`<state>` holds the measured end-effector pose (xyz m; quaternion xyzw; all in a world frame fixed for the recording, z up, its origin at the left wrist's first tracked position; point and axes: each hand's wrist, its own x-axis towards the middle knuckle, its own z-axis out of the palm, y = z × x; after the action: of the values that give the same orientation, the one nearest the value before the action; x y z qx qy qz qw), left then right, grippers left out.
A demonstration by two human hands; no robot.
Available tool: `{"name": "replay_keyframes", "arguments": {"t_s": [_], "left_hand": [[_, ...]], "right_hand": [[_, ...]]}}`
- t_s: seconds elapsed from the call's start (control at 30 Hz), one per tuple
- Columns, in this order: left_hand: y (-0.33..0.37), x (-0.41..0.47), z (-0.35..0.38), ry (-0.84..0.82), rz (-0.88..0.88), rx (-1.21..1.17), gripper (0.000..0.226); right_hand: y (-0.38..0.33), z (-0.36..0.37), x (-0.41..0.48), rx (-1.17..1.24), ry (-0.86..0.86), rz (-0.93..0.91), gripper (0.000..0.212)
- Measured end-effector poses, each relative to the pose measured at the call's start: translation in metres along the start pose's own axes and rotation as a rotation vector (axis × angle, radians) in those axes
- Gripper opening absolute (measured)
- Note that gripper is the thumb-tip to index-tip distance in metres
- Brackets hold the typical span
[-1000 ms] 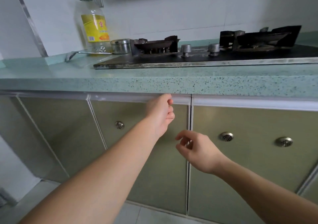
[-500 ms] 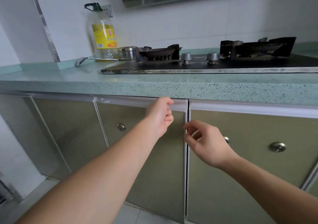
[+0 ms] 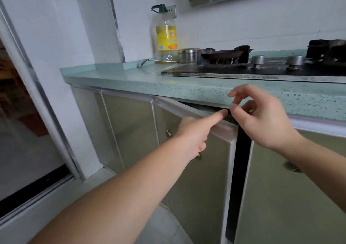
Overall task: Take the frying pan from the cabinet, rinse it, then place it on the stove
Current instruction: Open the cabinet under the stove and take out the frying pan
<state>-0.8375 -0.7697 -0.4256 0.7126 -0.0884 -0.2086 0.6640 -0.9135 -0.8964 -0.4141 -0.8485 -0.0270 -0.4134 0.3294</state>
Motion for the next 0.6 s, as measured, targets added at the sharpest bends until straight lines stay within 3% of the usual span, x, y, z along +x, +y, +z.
{"name": "replay_keyframes", "arguments": {"t_s": [0.1, 0.17, 0.23, 0.3, 0.37, 0.47, 0.5, 0.6], "left_hand": [[-0.003, -0.002, 0.001, 0.006, 0.017, 0.064, 0.059], [0.003, -0.004, 0.000, 0.104, 0.048, 0.004, 0.041], [0.015, 0.000, -0.011, 0.256, 0.090, -0.034, 0.024], [0.019, 0.004, -0.018, 0.281, 0.051, -0.062, 0.016], [0.016, 0.004, -0.021, 0.224, -0.027, -0.091, 0.021], [0.001, 0.007, -0.012, 0.105, 0.023, -0.081, 0.007], [-0.003, 0.008, -0.009, 0.047, 0.053, -0.077, 0.016], [-0.004, 0.019, 0.008, -0.135, -0.012, -0.205, 0.043]], "right_hand": [[-0.001, 0.023, 0.020, 0.138, 0.020, 0.052, 0.015], [-0.003, 0.033, 0.033, 0.239, -0.015, 0.129, 0.011], [-0.002, 0.036, 0.043, 0.166, -0.085, 0.173, 0.010], [0.001, 0.031, 0.047, 0.035, -0.109, 0.252, 0.013], [-0.014, 0.026, 0.039, -0.009, -0.115, 0.233, 0.017], [-0.049, 0.025, -0.001, -0.163, -0.041, -0.205, 0.022], [-0.058, 0.027, -0.016, -0.122, -0.081, -0.278, 0.021], [-0.043, 0.024, -0.042, 0.014, -0.105, -0.126, 0.022]]}}
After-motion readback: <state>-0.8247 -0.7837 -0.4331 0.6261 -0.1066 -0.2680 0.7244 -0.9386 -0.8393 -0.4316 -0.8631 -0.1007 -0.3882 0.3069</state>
